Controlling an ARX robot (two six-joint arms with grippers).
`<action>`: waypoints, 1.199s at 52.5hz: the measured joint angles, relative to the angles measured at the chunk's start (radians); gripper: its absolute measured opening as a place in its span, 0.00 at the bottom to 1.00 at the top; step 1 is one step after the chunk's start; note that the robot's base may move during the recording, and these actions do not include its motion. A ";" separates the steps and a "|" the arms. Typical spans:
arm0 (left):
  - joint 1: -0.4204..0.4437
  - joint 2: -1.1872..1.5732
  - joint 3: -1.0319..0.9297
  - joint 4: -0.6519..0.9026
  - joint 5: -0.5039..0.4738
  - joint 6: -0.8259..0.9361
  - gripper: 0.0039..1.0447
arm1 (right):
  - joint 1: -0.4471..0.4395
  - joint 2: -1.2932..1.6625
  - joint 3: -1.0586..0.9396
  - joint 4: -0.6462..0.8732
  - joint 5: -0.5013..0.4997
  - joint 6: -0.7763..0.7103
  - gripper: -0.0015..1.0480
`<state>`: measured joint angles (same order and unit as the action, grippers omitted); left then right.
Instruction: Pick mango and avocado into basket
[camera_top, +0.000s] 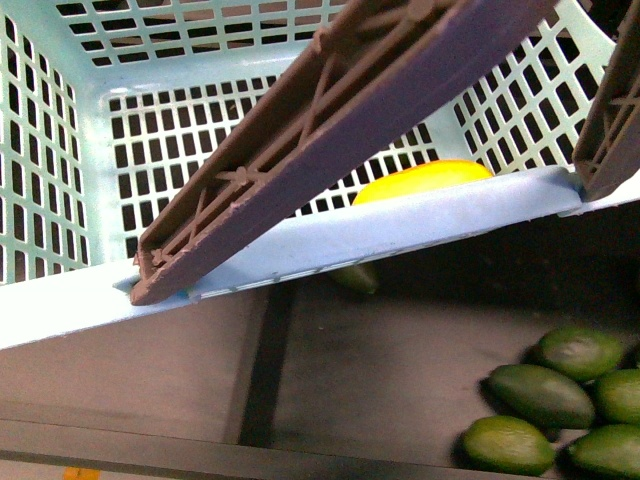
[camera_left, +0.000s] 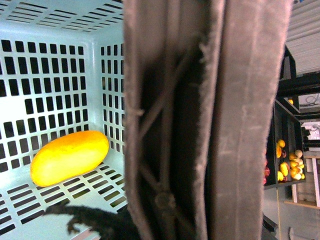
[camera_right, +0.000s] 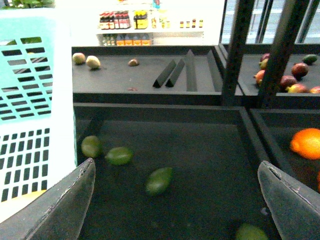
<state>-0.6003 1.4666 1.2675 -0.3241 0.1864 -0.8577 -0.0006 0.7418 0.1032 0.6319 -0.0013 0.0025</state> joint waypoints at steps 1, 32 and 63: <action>0.000 0.000 0.000 0.000 0.000 0.000 0.13 | 0.000 0.000 0.000 0.000 0.001 0.000 0.92; 0.008 0.000 0.000 0.000 -0.003 0.009 0.13 | 0.009 0.003 0.033 -0.113 0.079 0.033 0.92; 0.000 0.000 0.000 0.000 -0.010 0.007 0.13 | -0.365 0.822 0.299 -0.044 -0.249 -0.527 0.92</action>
<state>-0.5999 1.4670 1.2675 -0.3237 0.1768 -0.8505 -0.3653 1.5642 0.4019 0.5877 -0.2508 -0.5247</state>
